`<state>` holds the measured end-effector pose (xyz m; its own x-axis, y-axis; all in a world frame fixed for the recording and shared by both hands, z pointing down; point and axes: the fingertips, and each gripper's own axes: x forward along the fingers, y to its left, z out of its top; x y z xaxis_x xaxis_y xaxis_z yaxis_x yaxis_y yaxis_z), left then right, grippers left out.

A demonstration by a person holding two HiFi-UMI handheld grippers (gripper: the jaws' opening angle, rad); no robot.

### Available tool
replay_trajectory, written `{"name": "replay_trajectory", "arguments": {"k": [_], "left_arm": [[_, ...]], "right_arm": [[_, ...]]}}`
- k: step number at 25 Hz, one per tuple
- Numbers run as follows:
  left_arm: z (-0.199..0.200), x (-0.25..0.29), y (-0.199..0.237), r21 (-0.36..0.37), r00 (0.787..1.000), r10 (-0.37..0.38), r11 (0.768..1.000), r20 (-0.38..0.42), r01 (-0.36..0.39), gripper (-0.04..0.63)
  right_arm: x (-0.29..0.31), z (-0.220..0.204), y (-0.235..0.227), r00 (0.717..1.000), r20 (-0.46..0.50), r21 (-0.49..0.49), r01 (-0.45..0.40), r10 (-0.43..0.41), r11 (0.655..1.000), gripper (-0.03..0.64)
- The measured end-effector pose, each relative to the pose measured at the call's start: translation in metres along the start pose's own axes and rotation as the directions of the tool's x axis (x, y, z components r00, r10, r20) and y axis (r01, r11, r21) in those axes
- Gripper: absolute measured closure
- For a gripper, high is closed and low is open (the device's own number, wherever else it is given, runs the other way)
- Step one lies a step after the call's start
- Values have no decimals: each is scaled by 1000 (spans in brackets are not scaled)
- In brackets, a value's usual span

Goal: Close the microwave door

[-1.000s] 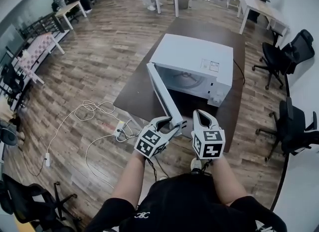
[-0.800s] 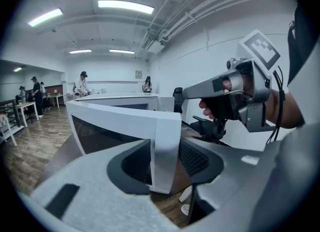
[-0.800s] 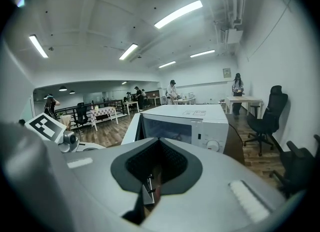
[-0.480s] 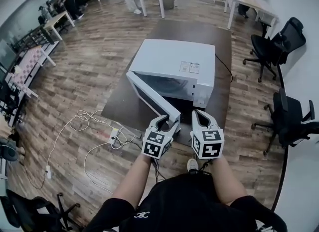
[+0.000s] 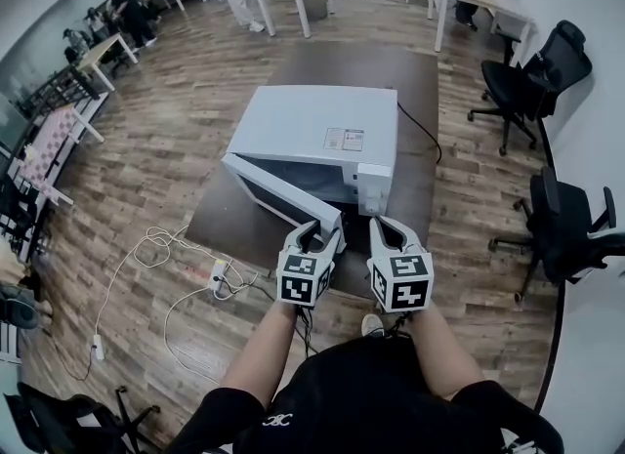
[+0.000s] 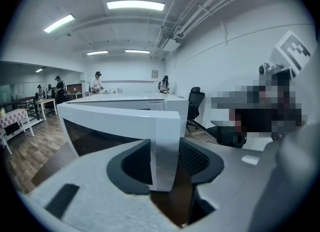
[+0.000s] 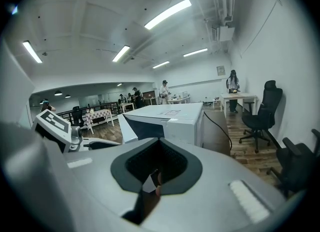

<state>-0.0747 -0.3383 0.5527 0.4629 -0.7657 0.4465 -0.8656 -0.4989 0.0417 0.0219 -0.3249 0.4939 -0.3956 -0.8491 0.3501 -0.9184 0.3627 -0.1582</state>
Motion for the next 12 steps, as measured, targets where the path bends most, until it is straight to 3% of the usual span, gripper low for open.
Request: {"name": "replay_trajectory", "arguments": {"k": [12], "left_arm": [[23, 49, -3, -52, 998, 62, 997, -7, -62, 417]], "right_arm": [[16, 12, -45, 1000, -5, -16, -20, 20, 1000, 607]]}}
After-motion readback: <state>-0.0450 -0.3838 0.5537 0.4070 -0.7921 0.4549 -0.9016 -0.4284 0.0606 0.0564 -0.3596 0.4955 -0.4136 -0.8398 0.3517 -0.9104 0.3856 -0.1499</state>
